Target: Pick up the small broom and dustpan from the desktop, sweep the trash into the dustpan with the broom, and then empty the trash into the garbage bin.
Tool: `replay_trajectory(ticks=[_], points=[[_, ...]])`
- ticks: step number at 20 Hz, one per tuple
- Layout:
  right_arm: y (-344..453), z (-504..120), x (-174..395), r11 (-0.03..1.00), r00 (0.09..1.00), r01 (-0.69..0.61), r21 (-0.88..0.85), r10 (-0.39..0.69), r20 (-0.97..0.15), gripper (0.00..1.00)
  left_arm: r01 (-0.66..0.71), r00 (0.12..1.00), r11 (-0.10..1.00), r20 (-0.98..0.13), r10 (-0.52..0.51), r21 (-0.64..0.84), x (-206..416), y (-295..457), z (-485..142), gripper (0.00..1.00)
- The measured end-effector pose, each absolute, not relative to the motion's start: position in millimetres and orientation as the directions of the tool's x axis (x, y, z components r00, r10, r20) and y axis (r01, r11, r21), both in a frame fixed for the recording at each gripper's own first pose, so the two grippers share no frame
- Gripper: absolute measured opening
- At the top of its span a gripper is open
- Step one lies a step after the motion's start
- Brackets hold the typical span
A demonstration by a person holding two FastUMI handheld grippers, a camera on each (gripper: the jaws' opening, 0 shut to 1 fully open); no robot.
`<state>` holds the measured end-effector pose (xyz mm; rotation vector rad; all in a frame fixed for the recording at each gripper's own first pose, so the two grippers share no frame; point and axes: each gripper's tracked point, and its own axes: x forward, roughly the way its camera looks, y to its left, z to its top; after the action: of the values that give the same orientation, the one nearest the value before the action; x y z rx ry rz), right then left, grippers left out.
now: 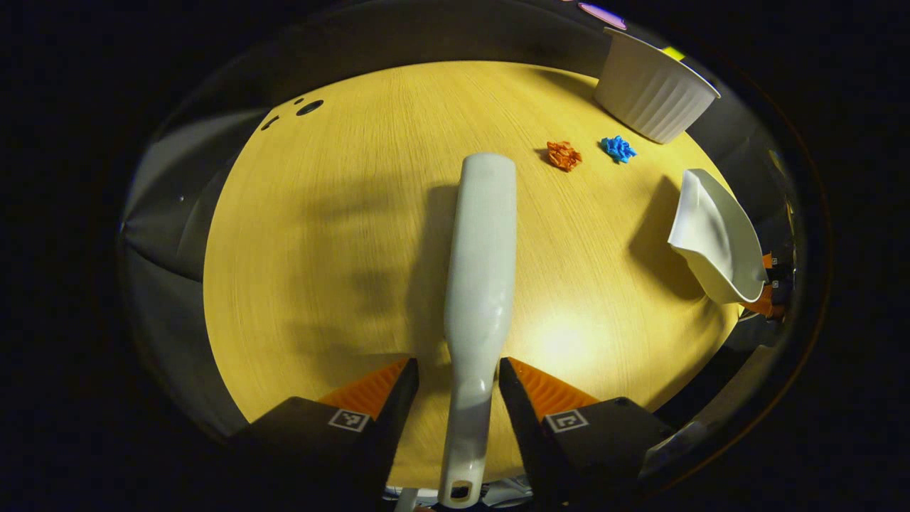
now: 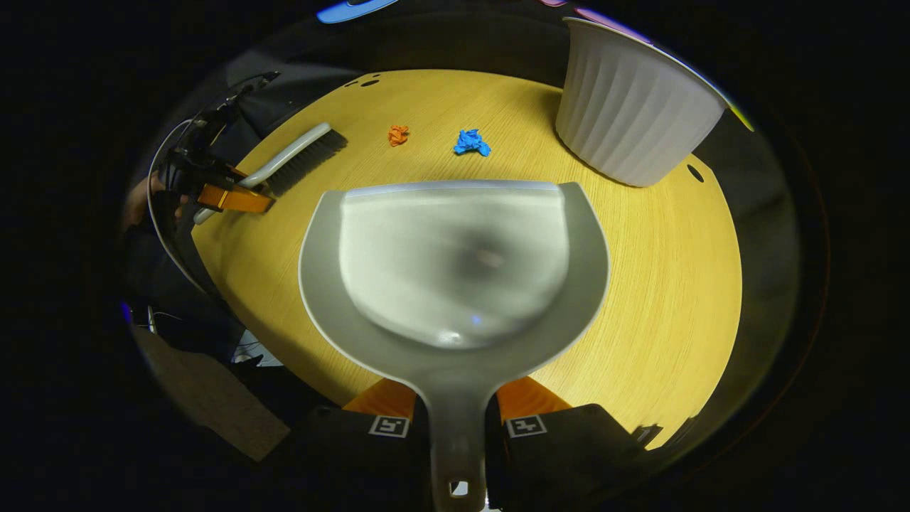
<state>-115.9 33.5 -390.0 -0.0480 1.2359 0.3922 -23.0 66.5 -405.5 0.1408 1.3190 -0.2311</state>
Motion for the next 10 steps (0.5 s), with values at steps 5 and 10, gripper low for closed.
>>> replay_trajectory(ticks=[5,10], points=[[34.8,-390.1,-116.2,0.93,0.243,-0.316,0.189,0.272,-0.931,0.34,0.234,0.195,0.972,-0.979,-0.061,-0.013,-23.3,66.6,-408.7,0.29],[31.2,-380.3,-110.6,0.919,0.188,-0.359,0.161,0.24,-0.952,0.34,0.279,0.266,0.96,-0.963,-0.05,0.027,9.9,61.9,-395.1,0.24]])
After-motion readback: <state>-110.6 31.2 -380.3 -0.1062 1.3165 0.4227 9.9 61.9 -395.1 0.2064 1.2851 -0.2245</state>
